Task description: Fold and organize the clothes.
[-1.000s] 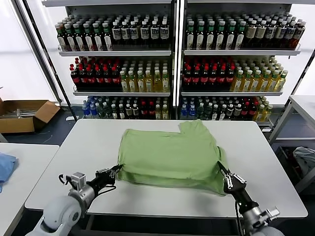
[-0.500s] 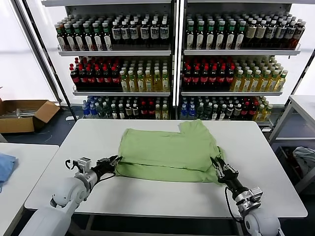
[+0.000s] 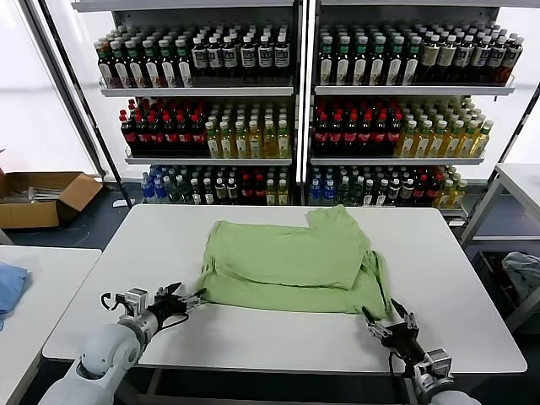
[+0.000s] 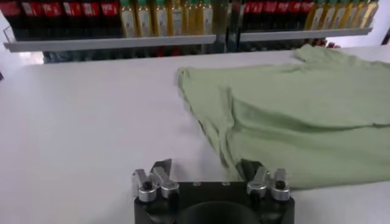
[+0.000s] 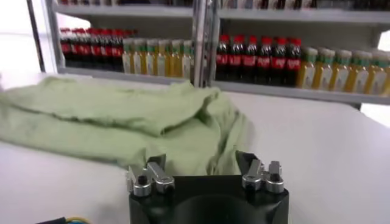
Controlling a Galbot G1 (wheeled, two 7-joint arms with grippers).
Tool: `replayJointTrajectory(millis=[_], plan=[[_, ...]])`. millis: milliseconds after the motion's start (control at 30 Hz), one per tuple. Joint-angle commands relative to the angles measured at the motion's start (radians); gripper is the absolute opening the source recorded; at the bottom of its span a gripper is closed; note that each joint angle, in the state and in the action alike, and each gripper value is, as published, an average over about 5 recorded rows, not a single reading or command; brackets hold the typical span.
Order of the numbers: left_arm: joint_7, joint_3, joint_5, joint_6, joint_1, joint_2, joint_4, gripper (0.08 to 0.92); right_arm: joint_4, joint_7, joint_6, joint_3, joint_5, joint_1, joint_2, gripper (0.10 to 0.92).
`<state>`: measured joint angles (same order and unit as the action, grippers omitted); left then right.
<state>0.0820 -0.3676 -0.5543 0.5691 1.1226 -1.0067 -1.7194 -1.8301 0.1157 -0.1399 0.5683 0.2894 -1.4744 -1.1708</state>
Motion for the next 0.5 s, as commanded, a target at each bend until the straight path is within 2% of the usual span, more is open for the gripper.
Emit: replayJointTrajectory(millis=[33,300,500], plan=[[-0.007,0.008,0.004,0.007,0.019,-0.019,0.032,0.741,-0.025,-0.064,-0.079,0.0,-0.018,-0.041,-0.013,0.571],[-0.002,0.014,-0.016,0.006,0.023,-0.016,0.01,0.512,-0.03,-0.065,-0.081,-0.003,0.027,-0.025,-0.001,0.337],[0.005,0.017,-0.02,0.008,0.076,-0.002,-0.067,0.338,-0.057,-0.053,-0.08,0.002,0.057,-0.034,0.017,0.165]])
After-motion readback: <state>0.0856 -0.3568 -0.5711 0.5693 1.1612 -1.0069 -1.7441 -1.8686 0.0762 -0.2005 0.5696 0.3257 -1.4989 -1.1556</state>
